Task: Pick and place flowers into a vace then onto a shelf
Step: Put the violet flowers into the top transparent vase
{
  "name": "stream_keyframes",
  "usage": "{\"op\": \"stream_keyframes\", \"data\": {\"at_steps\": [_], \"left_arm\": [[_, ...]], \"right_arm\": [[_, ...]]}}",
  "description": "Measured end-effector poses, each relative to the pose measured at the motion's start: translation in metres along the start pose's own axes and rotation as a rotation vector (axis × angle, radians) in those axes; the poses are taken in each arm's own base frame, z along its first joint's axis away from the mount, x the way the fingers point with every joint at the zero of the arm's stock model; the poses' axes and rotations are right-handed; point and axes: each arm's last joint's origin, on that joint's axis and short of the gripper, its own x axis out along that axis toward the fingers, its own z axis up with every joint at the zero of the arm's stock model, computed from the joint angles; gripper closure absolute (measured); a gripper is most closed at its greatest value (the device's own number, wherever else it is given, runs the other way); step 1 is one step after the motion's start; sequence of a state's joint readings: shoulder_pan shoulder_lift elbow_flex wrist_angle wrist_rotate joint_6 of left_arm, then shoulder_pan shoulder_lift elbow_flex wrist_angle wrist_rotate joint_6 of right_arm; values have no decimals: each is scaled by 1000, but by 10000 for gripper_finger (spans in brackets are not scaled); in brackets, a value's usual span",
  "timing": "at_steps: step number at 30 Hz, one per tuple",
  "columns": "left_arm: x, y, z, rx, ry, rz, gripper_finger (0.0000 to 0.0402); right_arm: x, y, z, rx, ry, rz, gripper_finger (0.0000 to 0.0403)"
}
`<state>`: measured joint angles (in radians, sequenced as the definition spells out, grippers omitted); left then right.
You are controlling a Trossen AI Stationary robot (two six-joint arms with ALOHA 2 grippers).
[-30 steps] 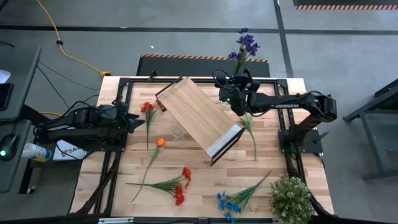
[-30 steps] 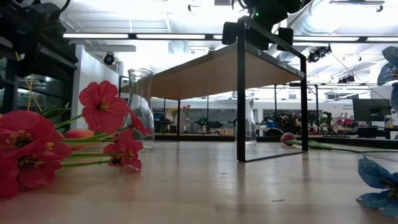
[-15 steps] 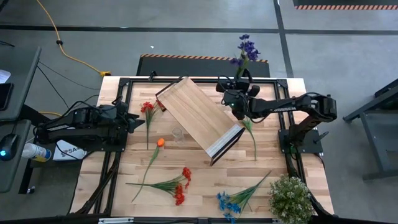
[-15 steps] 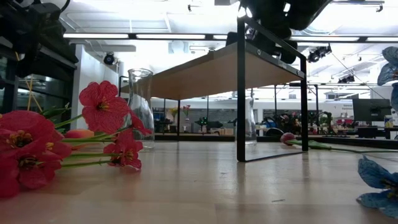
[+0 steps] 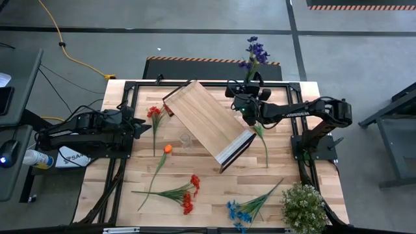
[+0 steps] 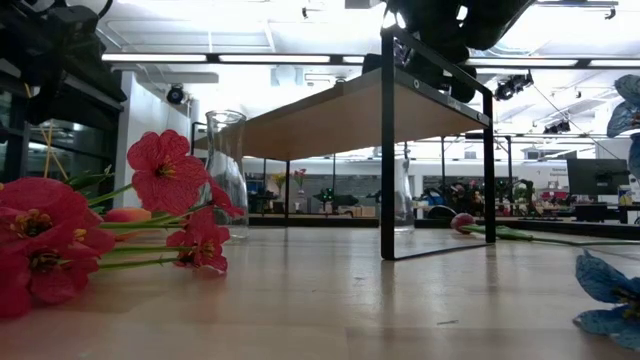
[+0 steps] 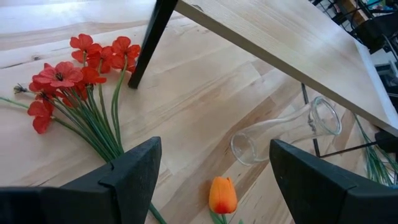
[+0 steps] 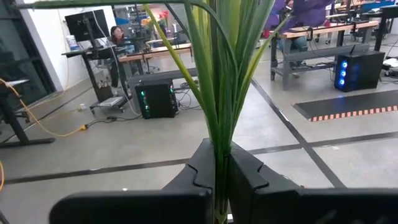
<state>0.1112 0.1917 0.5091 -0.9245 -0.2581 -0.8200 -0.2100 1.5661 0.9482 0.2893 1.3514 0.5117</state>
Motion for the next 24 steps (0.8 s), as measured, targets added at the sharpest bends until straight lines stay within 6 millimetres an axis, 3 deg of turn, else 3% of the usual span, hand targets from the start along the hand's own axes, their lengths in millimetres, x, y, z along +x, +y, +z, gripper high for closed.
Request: {"op": "stream_keyframes", "data": {"at_steps": [8, 24], "left_arm": [[0, 0, 0, 0, 0, 0, 69], [0, 0, 0, 1, 1, -1, 69]], "right_arm": [[4, 0, 0, 2, 26, 38, 353], [8, 2, -2, -7, 87, 131, 359]]}}
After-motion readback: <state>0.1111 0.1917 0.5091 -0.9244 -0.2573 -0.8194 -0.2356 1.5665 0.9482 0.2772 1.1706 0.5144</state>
